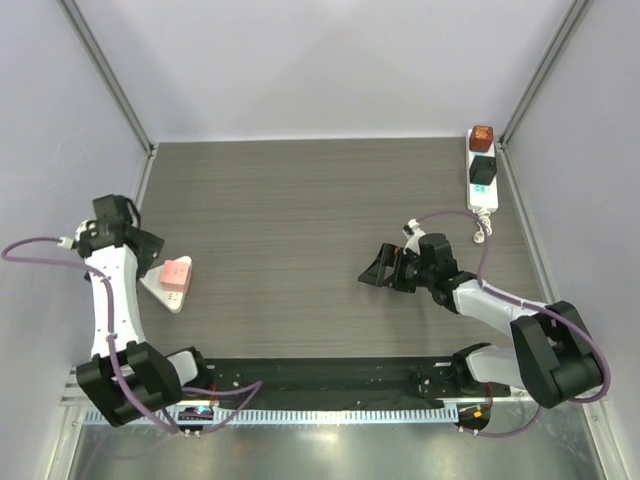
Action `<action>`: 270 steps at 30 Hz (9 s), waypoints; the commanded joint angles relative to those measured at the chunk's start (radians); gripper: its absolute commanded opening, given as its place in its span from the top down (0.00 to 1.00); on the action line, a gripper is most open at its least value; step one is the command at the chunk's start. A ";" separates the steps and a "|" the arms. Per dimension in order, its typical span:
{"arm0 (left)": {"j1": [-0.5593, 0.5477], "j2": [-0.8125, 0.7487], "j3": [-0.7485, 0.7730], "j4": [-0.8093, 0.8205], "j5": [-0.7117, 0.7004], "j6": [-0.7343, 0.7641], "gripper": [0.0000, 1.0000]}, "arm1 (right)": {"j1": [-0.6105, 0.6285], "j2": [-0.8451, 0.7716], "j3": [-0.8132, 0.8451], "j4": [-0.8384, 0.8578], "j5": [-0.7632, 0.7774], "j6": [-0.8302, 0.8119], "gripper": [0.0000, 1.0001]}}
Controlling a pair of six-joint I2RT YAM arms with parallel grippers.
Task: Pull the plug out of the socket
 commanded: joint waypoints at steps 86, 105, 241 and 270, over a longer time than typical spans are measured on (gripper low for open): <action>-0.245 0.063 -0.228 0.293 0.269 -0.042 0.00 | 0.377 -0.020 0.291 -0.339 0.322 -0.141 0.00; -0.050 -0.166 -0.636 0.601 0.571 -0.120 0.00 | 0.569 0.073 0.417 -0.366 0.381 -0.145 0.00; -0.746 0.922 -1.092 2.629 0.559 -0.376 1.00 | 0.658 0.259 0.609 -0.373 0.563 -0.400 0.99; -0.867 0.651 -1.098 2.337 0.361 -0.314 1.00 | 0.434 0.192 0.647 -0.444 0.266 -0.171 0.99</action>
